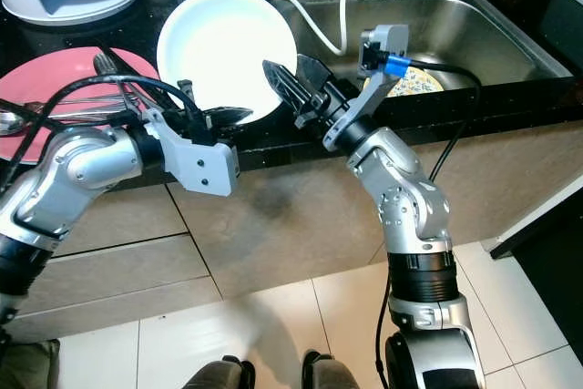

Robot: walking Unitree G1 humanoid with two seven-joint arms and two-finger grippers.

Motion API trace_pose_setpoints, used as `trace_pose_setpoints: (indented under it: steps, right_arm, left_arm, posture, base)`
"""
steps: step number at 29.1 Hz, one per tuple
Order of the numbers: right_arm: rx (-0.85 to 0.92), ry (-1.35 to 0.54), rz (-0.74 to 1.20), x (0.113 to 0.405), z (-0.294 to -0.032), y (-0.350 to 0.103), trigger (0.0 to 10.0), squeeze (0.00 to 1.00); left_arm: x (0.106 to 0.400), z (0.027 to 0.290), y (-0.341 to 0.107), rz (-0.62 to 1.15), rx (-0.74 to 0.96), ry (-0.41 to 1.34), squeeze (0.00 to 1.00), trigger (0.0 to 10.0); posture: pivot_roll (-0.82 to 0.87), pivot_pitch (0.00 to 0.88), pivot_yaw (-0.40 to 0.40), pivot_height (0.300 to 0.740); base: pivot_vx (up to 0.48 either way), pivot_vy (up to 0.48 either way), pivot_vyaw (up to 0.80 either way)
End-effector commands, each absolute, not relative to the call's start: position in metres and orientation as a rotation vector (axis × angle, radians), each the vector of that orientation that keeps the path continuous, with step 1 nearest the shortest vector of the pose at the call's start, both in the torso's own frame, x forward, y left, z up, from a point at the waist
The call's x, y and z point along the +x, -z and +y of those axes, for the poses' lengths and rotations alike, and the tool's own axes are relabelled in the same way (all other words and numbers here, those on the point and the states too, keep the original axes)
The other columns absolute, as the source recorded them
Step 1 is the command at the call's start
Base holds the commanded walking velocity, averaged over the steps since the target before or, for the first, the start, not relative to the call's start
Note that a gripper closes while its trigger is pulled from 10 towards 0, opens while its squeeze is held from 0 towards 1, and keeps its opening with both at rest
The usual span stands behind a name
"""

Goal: Kitchen organization

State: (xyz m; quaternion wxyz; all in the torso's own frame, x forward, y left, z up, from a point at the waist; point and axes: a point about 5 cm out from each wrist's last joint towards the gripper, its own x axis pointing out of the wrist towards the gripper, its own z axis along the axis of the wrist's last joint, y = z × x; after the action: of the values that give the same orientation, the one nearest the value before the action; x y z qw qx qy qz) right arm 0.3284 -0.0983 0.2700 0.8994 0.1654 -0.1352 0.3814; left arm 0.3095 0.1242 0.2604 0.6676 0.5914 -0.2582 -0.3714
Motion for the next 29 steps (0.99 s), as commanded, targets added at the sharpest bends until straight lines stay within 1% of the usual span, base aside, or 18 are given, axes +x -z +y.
trace_pose_setpoints:
  steps: [1, 4, 5, 6, 7, 20, 27, 28, 29]
  right_arm:
    - [0.288, -0.814, -0.244, 0.326, -0.093, -0.268, 10.0, 0.0]
    - [0.263, -0.812, -0.207, 0.326, -0.089, -0.265, 10.0, 0.0]
    - [0.27, -0.803, -0.199, 0.328, -0.088, -0.265, 8.0, 0.0]
    - [0.27, -0.803, -0.199, 0.328, -0.088, -0.265, 8.0, 0.0]
    - [0.279, -0.793, -0.19, 0.329, -0.088, -0.266, 0.0, 0.0]
    - [0.302, -0.733, -0.19, 0.335, -0.092, -0.268, 0.0, 0.0]
    - [0.294, -0.749, -0.169, 0.335, -0.089, -0.267, 0.0, 0.0]
    - [0.298, -0.758, -0.17, 0.334, -0.087, -0.268, 1.2, 0.0]
    - [0.298, -0.758, -0.17, 0.334, -0.087, -0.268, 1.2, 0.0]
  left_arm:
    - [0.307, 0.117, -0.26, -0.622, 1.334, 0.859, 0.0, 0.0]
    - [0.307, 0.115, -0.261, -0.63, 1.329, 0.862, 0.0, 0.0]
    - [0.306, 0.113, -0.261, -0.637, 1.329, 0.866, 0.0, 0.0]
    - [0.306, 0.113, -0.261, -0.637, 1.329, 0.866, 0.0, 0.0]
    - [0.305, 0.111, -0.261, -0.644, 1.332, 0.872, 0.0, 0.0]
    - [0.304, 0.106, -0.261, -0.677, 1.347, 0.89, 0.0, 0.0]
    - [0.303, 0.105, -0.259, -0.684, 1.363, 0.903, 0.0, 0.0]
    - [0.303, 0.104, -0.259, -0.687, 1.366, 0.909, 0.0, 0.0]
    - [0.303, 0.104, -0.259, -0.687, 1.366, 0.909, 0.0, 0.0]
  posture:
    - [0.12, 0.134, -0.035, 0.74]
    - [0.12, 0.133, -0.036, 0.74]
    - [0.12, 0.134, -0.036, 0.74]
    - [0.12, 0.134, -0.036, 0.74]
    - [0.12, 0.133, -0.037, 0.74]
    - [0.12, 0.127, -0.038, 0.74]
    - [0.12, 0.12, -0.043, 0.74]
    - [0.12, 0.123, -0.041, 0.74]
    - [0.12, 0.123, -0.041, 0.74]
  base:
    - [0.0, 0.0, 0.0]
    - [0.0, 0.0, 0.0]
    - [0.0, 0.0, 0.0]
    - [0.0, 0.0, 0.0]
    - [0.0, 0.0, 0.0]
    - [0.0, 0.0, 0.0]
    - [0.0, 0.0, 0.0]
    - [0.0, 0.0, 0.0]
    - [0.0, 0.0, 0.0]
